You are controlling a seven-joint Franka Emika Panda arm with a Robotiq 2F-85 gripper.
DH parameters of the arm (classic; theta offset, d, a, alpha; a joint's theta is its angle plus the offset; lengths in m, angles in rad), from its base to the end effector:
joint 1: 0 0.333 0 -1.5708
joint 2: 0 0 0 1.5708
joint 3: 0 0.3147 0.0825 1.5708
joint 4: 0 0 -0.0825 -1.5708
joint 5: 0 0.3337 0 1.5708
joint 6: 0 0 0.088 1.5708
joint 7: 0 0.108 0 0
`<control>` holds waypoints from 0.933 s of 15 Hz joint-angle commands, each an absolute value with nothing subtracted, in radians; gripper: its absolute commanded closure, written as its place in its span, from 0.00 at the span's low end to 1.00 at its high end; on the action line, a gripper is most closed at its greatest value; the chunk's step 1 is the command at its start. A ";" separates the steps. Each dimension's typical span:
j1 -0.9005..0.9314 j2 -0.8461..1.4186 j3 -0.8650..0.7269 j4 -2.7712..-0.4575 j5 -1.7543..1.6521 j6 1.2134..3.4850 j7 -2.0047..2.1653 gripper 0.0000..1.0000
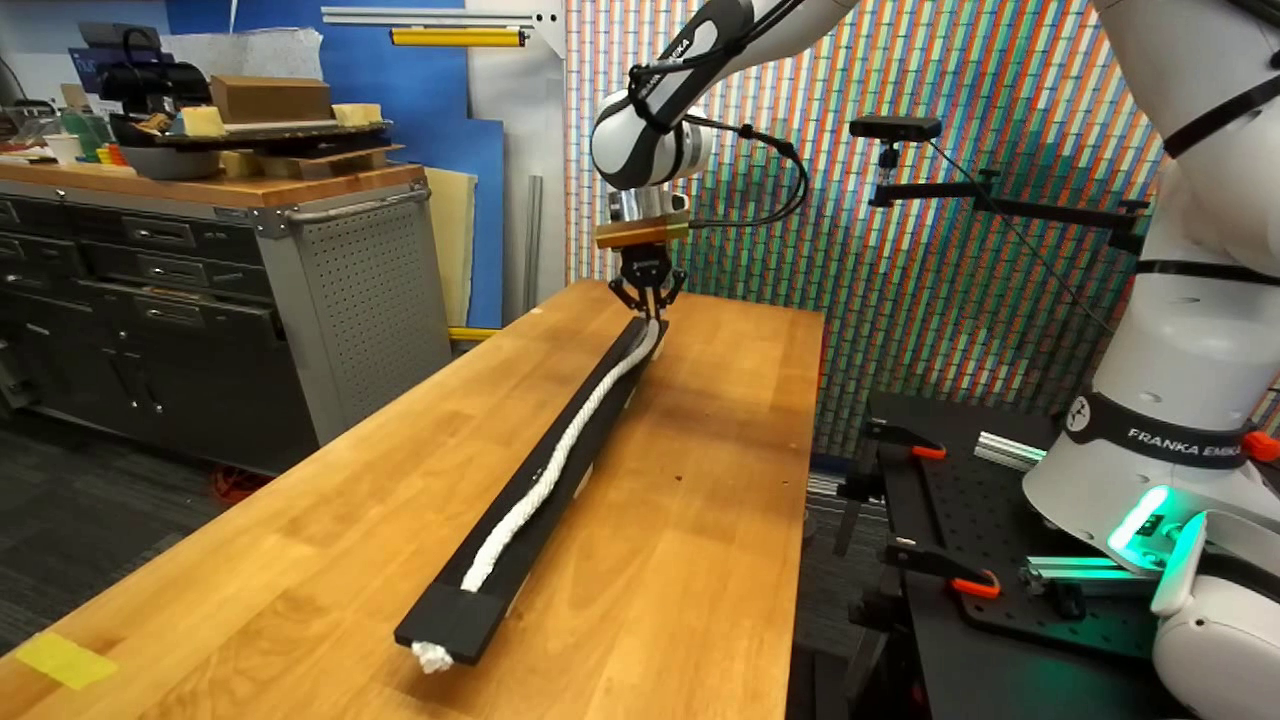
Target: Align the rope along the middle of the black object
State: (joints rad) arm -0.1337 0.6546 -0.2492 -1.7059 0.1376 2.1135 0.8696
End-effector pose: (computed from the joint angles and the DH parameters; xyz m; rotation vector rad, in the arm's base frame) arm 0.5751 -0.2074 0.2369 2.4054 -1.8372 -0.3123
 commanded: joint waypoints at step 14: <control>-0.094 0.679 -0.295 -1.686 0.018 2.186 1.051 0.97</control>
State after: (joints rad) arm -0.1137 0.6618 -0.2709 -1.7152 0.0706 2.1865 1.0212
